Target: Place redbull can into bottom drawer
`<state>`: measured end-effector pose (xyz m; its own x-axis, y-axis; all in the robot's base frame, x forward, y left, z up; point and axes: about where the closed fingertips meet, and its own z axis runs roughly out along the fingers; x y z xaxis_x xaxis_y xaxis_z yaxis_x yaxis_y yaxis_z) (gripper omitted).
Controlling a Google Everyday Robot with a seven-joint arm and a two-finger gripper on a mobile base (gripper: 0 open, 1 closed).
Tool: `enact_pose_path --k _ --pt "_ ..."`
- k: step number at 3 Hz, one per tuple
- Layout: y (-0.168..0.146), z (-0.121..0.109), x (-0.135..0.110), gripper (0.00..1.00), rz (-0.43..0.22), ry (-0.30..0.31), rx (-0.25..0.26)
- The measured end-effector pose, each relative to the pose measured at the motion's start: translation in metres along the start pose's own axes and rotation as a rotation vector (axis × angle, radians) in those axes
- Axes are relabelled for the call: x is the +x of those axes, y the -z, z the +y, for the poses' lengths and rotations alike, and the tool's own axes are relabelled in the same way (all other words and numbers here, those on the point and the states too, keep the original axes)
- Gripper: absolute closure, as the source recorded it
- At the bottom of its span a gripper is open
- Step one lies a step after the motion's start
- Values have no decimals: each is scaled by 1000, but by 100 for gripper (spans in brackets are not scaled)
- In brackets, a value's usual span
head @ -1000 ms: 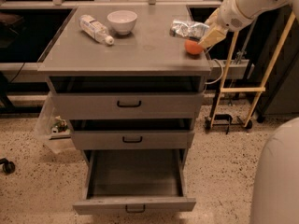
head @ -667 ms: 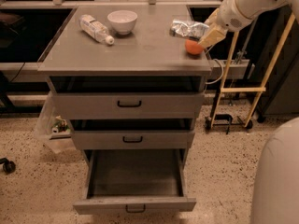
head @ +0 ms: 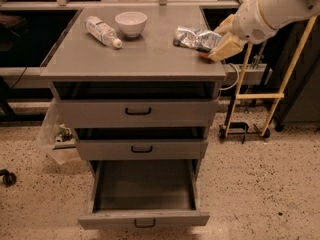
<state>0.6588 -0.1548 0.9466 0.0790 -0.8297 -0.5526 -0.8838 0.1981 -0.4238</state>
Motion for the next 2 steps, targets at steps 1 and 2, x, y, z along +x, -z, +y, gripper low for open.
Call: enact_pose_path --k 1,2 --pt "20 50 -7 100 -67 -43 11" --pt "2 82 18 100 -39 -81 -53"
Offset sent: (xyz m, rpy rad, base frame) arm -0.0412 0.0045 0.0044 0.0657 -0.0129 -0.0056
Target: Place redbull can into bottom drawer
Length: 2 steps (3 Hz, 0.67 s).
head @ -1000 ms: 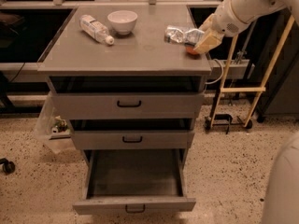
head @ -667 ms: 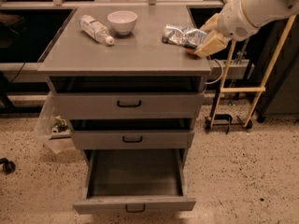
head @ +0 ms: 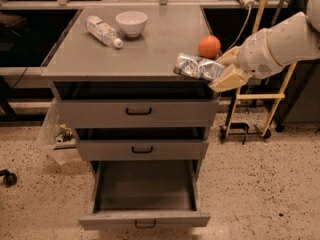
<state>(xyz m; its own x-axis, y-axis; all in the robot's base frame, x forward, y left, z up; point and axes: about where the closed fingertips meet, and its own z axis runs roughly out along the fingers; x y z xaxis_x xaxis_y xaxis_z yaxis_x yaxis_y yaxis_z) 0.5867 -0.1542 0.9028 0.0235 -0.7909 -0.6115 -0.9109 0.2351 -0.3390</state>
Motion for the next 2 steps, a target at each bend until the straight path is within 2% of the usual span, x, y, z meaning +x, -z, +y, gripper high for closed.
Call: enact_pose_path --k 1,2 --pt "-1 0 -1 100 -1 2 -2" --pt "-21 7 9 100 22 5 32"
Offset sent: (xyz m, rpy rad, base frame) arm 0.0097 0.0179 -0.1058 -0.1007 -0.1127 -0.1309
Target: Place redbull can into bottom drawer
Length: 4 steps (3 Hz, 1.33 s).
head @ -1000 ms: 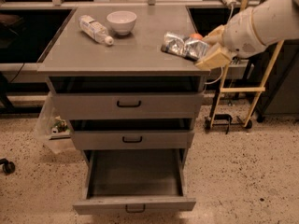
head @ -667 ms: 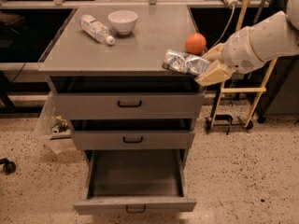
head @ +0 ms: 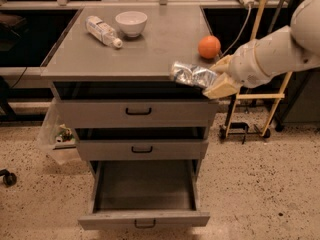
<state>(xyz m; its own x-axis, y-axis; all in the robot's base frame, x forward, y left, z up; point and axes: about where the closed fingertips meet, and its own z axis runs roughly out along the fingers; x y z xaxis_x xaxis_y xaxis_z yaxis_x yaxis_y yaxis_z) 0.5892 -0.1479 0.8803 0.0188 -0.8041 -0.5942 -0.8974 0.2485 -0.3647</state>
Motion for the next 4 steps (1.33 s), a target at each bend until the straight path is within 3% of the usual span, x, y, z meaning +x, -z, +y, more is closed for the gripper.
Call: enact_pose_path --k 1,2,3,4 --pt "-56 22 33 100 109 0 33" --pt "-140 55 97 100 256 -24 78" --pt "-140 55 97 100 256 -24 78" --pt "-170 66 117 100 270 -16 31"
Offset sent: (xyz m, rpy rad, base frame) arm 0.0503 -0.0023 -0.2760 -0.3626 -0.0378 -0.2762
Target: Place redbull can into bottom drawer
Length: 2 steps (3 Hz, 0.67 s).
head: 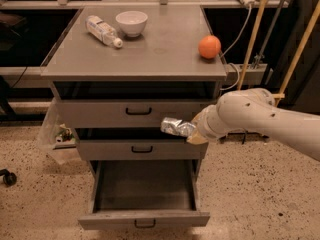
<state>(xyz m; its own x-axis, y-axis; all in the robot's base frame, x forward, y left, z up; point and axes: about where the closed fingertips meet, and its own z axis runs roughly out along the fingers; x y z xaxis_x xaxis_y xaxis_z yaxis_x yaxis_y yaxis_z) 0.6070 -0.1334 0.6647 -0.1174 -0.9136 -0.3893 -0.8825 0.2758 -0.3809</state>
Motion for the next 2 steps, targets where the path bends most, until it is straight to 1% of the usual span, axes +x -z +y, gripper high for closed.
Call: enact_pose_path --k 1,2 --pt "-70 25 32 100 42 -7 -69" --pt "-132 48 57 100 86 0 -97"
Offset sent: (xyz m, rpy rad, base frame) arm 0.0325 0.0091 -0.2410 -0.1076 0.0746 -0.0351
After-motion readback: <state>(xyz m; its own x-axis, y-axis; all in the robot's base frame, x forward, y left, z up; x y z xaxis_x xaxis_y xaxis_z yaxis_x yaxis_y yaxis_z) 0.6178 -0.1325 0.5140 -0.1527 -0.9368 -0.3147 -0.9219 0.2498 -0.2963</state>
